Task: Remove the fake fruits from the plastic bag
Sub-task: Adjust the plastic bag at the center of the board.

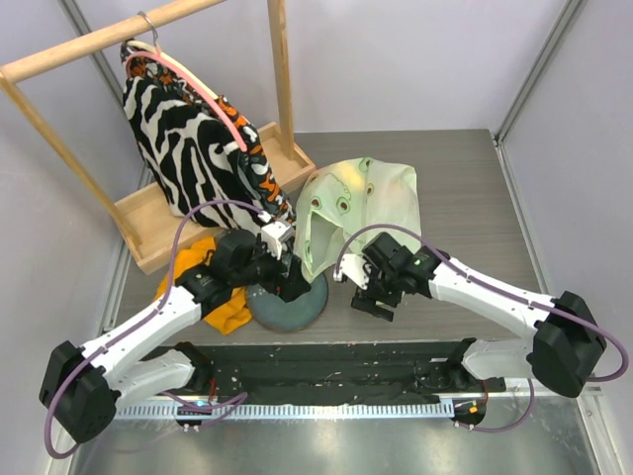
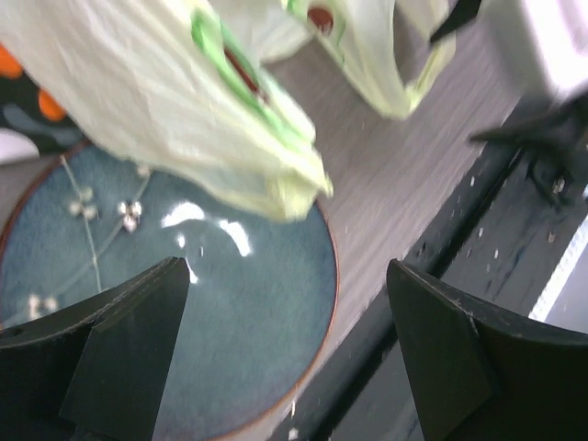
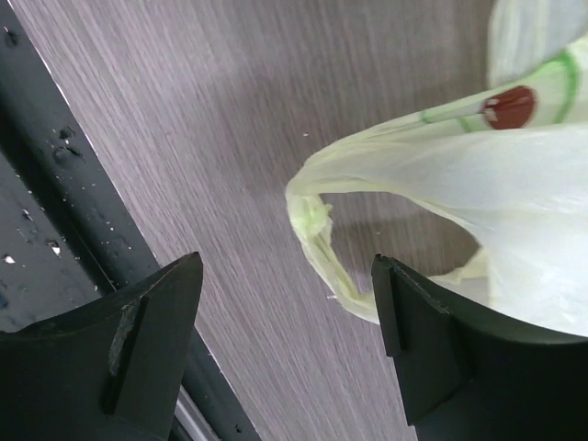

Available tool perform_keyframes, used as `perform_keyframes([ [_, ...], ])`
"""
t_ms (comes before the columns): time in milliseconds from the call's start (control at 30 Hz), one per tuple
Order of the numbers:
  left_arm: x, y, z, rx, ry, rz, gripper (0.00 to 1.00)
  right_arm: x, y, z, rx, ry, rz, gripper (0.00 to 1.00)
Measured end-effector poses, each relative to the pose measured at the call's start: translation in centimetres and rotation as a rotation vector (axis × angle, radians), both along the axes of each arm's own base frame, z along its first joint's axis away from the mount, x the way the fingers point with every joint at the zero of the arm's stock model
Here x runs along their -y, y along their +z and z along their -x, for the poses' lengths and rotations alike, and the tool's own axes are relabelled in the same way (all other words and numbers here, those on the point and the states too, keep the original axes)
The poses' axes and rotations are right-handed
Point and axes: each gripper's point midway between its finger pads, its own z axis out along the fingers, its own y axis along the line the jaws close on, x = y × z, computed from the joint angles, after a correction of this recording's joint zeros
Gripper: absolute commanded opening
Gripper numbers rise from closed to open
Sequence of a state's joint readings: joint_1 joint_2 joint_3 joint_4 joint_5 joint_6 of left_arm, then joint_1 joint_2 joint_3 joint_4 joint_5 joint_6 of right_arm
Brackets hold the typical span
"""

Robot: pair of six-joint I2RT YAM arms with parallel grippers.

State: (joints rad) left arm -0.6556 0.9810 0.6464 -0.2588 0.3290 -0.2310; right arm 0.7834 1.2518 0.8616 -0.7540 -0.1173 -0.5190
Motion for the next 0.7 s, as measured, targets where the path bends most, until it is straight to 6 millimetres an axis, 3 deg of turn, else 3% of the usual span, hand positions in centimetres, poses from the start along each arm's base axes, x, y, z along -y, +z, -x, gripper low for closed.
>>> perform_keyframes([
  [133,1.7,-0.1,-1.5,-0.015,0.02,0.054,0.91,0.6,-2.1,0.6,-0.007,0.013,0.053,0.82],
  [200,2.4,-0.6,-2.0,-0.037,0.032,0.06,0.82,0.6,-2.9,0.2,0.001,0.006,0.074,0.8],
  [233,2.6,-1.0,-2.3,-0.05,0.037,0.058,0.72,0.7,-3.3,-0.2,0.013,-0.002,0.085,0.77],
  [300,3.3,-1.5,-3.0,-0.08,0.048,0.055,0.6,0.9,-4.0,-1.1,0.048,-0.021,0.104,0.52],
  [333,3.7,-1.6,-3.4,-0.097,0.053,0.055,0.47,1.0,-4.2,-1.6,0.073,-0.038,0.112,0.39],
  [367,4.0,-1.7,-3.7,-0.105,0.055,0.055,0.4,1.1,-4.3,-2.0,0.088,-0.044,0.116,0.15],
  [400,4.4,-1.6,-4.1,-0.115,0.056,0.057,0.22,1.2,-4.3,-2.4,0.102,-0.056,0.117,0.08],
  [433,4.8,-1.4,-4.5,-0.117,0.056,0.062,0.1,1.3,-4.2,-2.8,0.116,-0.07,0.117,0.01],
  [467,5.2,-1.0,-4.8,-0.118,0.054,0.071,0.03,1.4,-4.1,-3.2,0.124,-0.091,0.111,0.01],
  [600,6.5,2.3,-6.4,-0.049,0.028,0.106,0.0,3.0,-1.7,-6.4,0.134,-0.247,0.071,0.01],
  [700,8.3,6.5,-9.3,0.031,0.005,0.127,0.0,5.5,3.5,-12.0,0.18,-0.467,-0.056,0.01],
])
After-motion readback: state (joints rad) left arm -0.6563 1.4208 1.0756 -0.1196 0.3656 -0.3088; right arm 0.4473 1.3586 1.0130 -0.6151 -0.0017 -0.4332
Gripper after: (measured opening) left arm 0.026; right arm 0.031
